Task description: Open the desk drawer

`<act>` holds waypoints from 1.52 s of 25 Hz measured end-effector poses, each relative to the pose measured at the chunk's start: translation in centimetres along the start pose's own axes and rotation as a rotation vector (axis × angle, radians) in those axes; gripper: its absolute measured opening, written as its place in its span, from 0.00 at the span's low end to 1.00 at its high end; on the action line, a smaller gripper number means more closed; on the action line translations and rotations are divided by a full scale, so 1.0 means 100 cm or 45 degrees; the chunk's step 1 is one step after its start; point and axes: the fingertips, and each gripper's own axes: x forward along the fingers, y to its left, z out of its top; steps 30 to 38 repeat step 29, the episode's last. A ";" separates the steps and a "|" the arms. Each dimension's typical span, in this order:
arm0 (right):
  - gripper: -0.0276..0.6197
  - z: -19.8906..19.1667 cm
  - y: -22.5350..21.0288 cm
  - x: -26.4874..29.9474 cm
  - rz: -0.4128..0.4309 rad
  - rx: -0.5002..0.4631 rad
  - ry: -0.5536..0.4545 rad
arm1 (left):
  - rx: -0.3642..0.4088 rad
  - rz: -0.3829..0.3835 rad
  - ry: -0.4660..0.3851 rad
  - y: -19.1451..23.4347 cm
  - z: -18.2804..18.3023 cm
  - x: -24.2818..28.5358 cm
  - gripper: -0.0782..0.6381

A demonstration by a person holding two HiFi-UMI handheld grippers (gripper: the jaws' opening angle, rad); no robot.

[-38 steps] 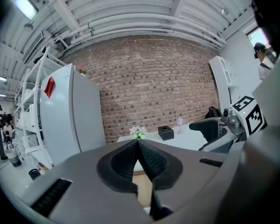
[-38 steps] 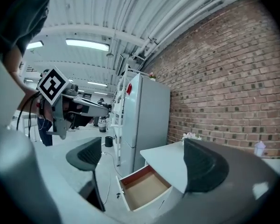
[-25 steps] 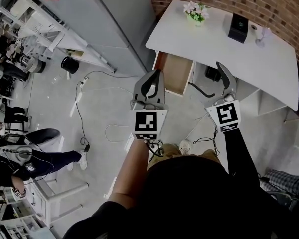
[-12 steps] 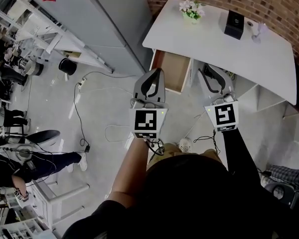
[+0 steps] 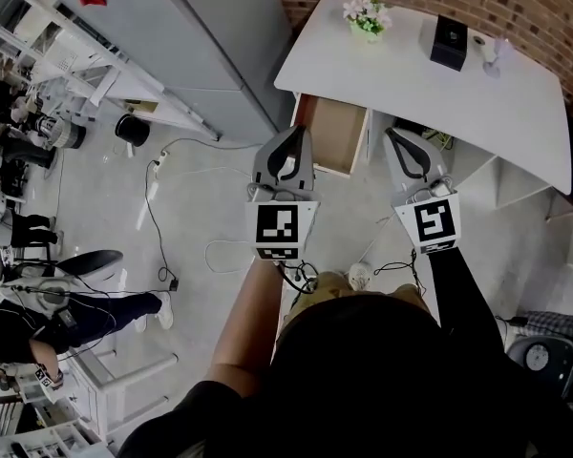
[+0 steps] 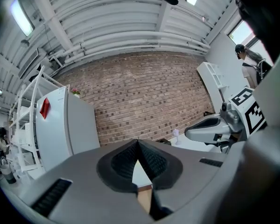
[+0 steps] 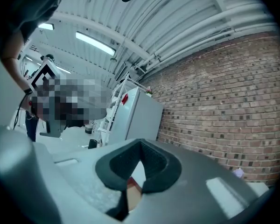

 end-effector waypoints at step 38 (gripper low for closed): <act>0.04 -0.011 0.004 0.001 0.010 0.008 0.067 | -0.037 -0.007 0.023 0.002 -0.011 -0.001 0.12</act>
